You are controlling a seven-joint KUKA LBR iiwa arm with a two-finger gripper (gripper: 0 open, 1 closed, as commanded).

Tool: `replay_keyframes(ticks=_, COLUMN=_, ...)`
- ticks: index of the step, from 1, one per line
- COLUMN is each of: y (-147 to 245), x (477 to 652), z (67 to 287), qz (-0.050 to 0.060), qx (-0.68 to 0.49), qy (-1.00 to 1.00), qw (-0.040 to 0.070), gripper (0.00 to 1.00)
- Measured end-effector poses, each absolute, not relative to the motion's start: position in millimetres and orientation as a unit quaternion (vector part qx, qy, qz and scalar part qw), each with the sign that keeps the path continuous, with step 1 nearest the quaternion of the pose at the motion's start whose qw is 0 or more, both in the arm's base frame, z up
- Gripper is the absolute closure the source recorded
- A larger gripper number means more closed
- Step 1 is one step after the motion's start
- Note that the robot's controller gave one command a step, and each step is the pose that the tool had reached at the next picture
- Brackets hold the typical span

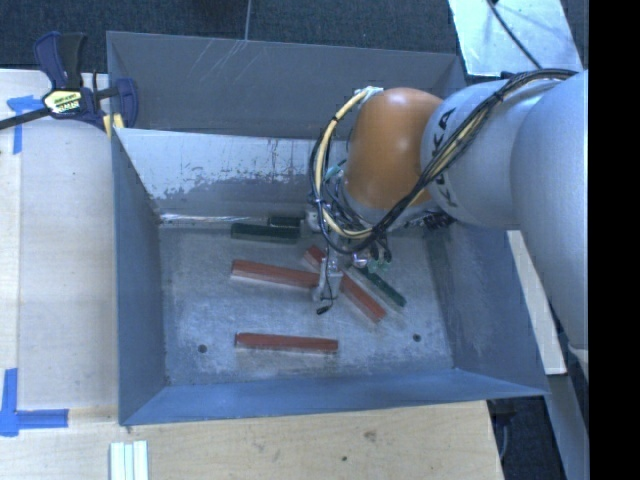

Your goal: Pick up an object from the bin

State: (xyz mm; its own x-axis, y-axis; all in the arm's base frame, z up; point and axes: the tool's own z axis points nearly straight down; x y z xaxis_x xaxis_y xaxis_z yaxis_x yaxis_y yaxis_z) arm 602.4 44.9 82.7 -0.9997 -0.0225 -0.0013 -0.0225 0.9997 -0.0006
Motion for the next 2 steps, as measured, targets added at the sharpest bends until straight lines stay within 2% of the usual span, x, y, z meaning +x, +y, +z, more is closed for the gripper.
replay_keyframes(ticks=1, y=54.2, x=588.5, z=71.4, qz=0.0, qx=0.028, qy=1.0, qw=0.003, gripper=1.0)
replay_keyframes(ticks=2, y=54.2, x=588.5, z=71.4, qz=0.0, qx=0.027, qy=1.0, qw=0.003, gripper=1.0)
